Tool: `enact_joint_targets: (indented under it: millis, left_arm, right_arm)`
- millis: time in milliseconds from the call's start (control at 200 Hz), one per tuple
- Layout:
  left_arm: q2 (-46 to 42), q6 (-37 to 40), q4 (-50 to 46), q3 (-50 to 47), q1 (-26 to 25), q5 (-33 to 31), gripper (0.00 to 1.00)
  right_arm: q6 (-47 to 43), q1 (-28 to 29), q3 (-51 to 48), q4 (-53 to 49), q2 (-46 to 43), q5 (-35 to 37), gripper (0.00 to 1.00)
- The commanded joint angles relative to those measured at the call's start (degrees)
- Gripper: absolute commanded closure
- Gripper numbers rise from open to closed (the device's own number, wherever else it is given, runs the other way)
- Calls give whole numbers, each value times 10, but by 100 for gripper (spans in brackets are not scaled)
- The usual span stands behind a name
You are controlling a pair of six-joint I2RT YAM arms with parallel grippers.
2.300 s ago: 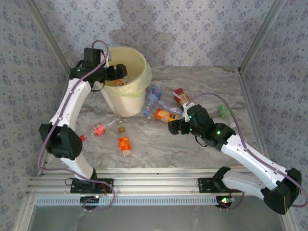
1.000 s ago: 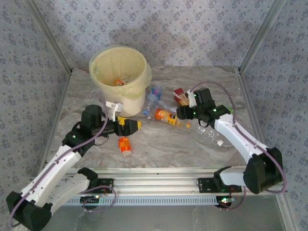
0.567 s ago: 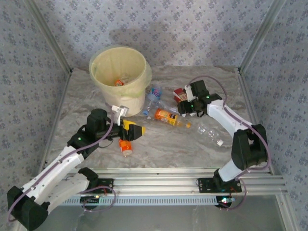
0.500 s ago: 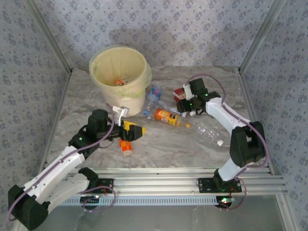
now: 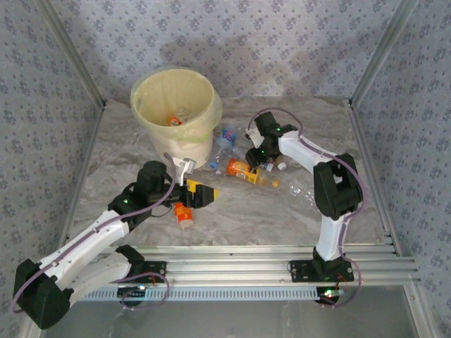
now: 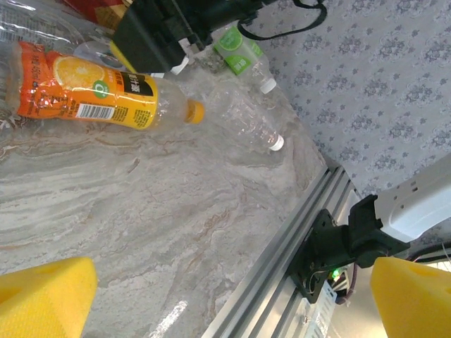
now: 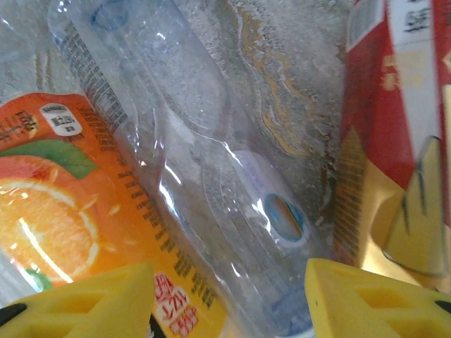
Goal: Put the plastic bottles in the bin
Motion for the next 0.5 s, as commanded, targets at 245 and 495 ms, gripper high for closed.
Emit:
enact_joint_targets:
  millis: [245,495]
  left_arm:
    - [16,-1,26,6,-19,-13,1]
    - [21,-2,28,7,-26,-16,0]
  right_arm:
    - [-47,14,34,-34,42,43,29]
    - [-49,17,49,-48,55,9,27]
